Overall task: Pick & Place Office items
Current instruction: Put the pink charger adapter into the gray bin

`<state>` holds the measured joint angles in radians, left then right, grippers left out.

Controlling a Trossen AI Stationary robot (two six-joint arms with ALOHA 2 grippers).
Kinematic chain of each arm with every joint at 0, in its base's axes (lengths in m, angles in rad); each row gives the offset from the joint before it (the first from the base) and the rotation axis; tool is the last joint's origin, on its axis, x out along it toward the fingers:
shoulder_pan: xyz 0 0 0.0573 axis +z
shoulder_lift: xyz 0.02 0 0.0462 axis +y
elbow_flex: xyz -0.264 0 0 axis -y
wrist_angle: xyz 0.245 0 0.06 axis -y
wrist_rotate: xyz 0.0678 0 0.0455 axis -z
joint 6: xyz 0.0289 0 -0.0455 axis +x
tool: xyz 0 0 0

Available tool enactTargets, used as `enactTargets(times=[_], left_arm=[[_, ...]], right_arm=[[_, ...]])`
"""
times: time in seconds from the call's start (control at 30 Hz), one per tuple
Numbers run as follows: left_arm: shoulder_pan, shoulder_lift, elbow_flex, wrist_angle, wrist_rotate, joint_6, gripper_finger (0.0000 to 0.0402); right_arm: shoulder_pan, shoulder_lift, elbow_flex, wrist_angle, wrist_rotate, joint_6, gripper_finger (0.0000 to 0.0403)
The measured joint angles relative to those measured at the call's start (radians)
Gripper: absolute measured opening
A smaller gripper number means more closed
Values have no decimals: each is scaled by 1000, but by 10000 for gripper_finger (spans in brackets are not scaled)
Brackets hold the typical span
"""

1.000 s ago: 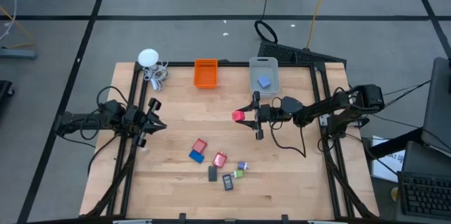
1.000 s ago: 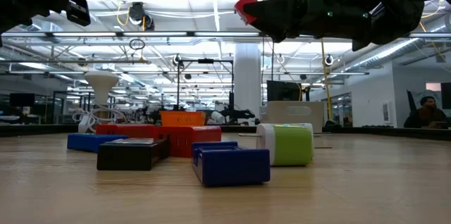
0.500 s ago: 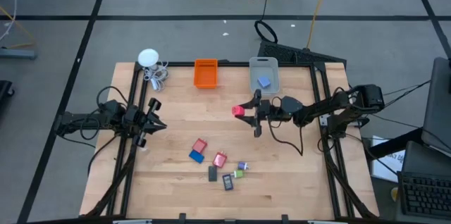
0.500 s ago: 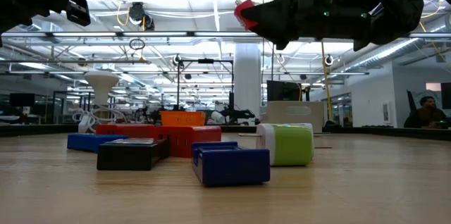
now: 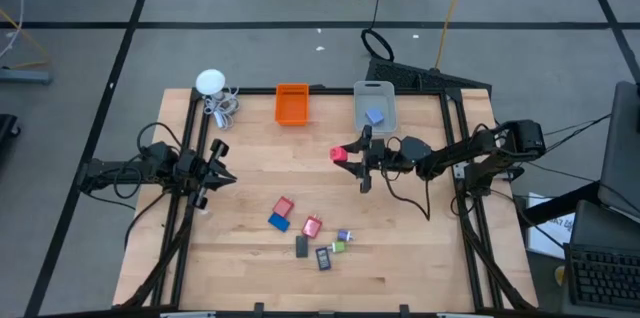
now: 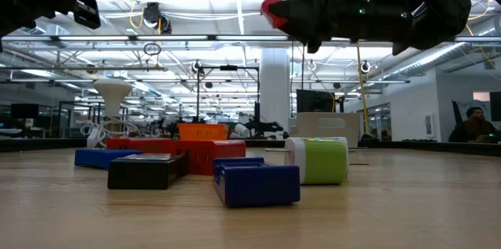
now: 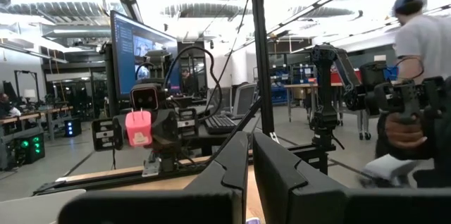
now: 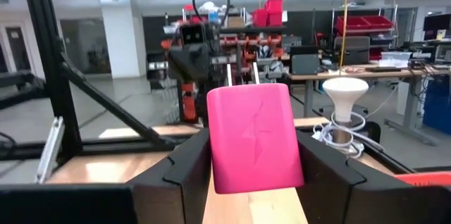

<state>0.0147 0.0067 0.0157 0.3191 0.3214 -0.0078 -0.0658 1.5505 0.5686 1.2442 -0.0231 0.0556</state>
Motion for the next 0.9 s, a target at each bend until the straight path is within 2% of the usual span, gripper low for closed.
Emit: enactTargets(times=[0.9], left_arm=[[0, 0, 0, 0, 0, 0, 24]], right_arm=[[0, 0, 0, -2, -3, 12, 165]])
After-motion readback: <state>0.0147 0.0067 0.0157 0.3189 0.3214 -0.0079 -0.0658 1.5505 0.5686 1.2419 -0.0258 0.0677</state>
